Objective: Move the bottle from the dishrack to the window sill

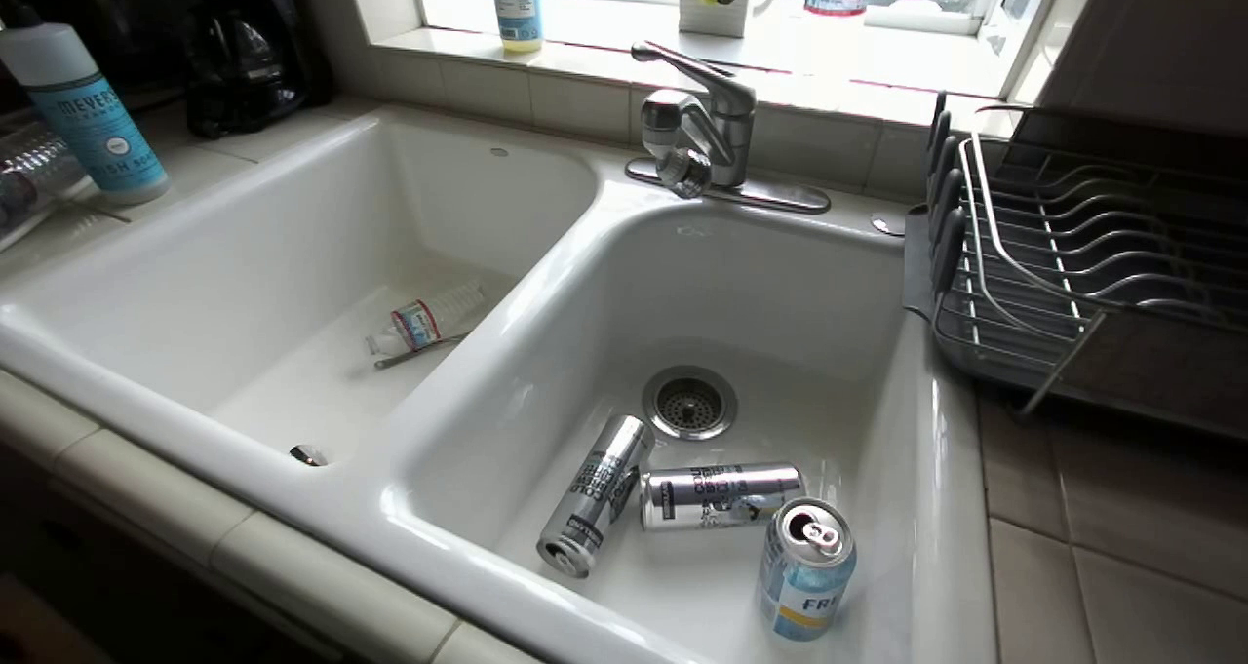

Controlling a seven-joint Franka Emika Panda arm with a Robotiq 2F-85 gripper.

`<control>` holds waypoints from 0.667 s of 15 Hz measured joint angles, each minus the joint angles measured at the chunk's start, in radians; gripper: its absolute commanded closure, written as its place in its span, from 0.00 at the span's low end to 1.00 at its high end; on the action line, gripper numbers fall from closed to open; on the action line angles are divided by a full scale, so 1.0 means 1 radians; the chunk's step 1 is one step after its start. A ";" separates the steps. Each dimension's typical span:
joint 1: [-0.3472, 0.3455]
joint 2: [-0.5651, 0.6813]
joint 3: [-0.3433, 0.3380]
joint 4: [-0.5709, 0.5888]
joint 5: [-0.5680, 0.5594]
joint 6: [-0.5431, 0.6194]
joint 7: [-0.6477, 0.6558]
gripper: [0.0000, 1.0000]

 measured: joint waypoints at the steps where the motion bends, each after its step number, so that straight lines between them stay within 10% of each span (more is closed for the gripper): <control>1: 0.000 -0.025 0.002 -0.010 0.001 -0.015 -0.027 0.00; 10: 0.000 -0.092 0.009 -0.049 0.020 -0.007 -0.115 0.00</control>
